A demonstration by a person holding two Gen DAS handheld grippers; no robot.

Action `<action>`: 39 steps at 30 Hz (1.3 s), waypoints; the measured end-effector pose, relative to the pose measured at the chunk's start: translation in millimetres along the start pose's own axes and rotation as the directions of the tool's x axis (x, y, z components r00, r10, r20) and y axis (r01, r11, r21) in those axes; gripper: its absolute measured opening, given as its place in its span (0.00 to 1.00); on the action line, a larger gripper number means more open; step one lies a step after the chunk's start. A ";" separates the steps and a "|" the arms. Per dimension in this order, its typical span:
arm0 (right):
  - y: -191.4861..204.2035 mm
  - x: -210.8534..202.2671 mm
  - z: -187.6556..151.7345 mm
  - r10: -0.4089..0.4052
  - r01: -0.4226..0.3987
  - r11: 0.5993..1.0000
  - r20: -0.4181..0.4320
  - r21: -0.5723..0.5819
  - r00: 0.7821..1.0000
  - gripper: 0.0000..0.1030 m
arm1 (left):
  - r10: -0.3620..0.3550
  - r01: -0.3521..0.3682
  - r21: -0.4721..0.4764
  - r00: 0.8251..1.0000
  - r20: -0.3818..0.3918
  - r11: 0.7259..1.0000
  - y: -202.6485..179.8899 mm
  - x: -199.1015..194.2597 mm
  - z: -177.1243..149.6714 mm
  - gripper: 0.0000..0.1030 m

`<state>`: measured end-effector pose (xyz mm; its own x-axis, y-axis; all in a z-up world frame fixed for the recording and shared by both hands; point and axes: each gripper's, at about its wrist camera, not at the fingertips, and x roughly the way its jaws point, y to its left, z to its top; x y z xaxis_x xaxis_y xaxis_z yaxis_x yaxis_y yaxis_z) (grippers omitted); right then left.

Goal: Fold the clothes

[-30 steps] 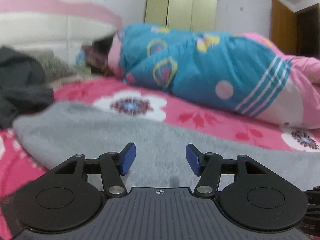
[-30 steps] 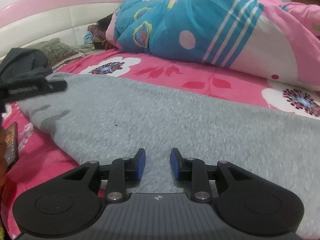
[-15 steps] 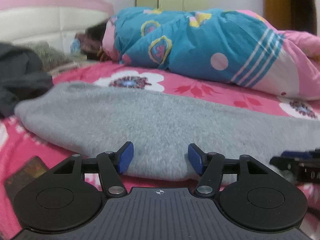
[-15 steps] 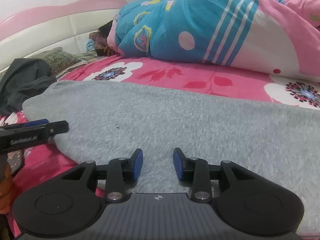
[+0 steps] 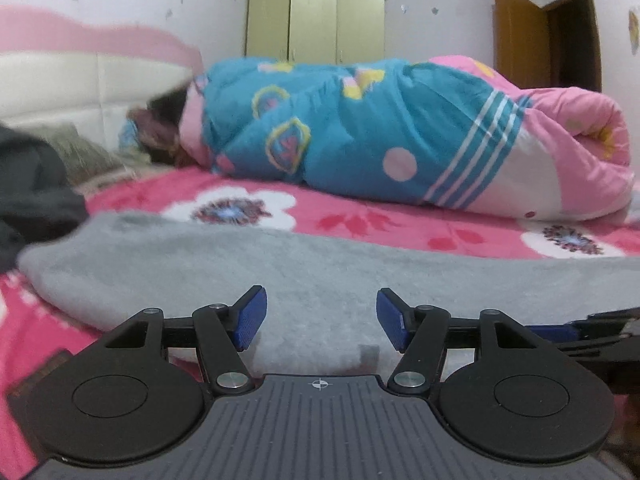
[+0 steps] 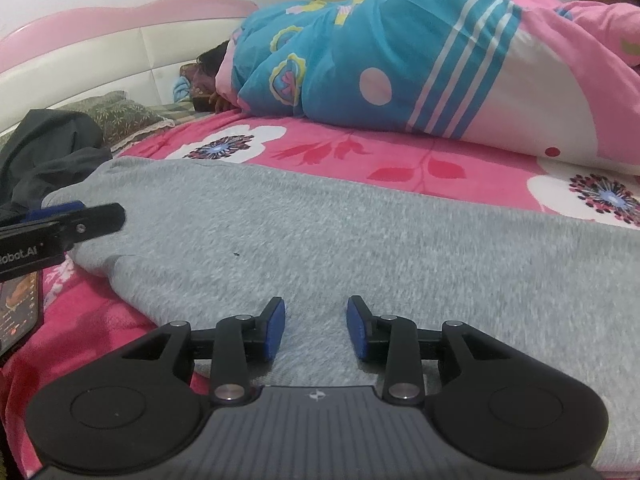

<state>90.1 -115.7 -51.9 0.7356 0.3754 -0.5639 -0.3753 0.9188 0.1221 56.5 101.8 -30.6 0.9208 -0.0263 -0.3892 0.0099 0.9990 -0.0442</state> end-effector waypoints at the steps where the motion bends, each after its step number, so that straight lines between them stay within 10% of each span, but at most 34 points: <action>1: 0.1 -0.1 -0.1 0.000 0.000 1.000 0.001 -0.001 1.000 0.36 | -0.010 0.010 -0.013 1.000 -0.018 1.000 1.5 3.2 -1.1 0.60; 19: -0.2 -0.6 -1.3 -0.001 0.001 1.000 0.011 -0.002 1.000 0.36 | 0.044 -0.041 0.039 0.996 -0.077 0.998 -5.8 16.1 -18.1 0.68; 31: -0.3 -1.0 -2.2 0.000 0.000 1.000 0.016 0.003 1.000 0.37 | 0.076 -0.083 0.084 0.994 0.081 0.993 -22.0 -1.7 -1.2 0.68; 39: -1.0 -1.0 -2.2 0.001 -0.001 1.000 0.017 0.000 1.000 0.37 | -0.003 0.003 -0.001 0.993 -0.121 1.000 -16.4 36.0 -6.8 0.70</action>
<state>88.5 -117.3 -53.2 0.7446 0.3788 -0.5497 -0.3765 0.9183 0.1229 86.8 84.2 -50.1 0.8667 -0.0335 -0.4977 0.0118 0.9988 -0.0466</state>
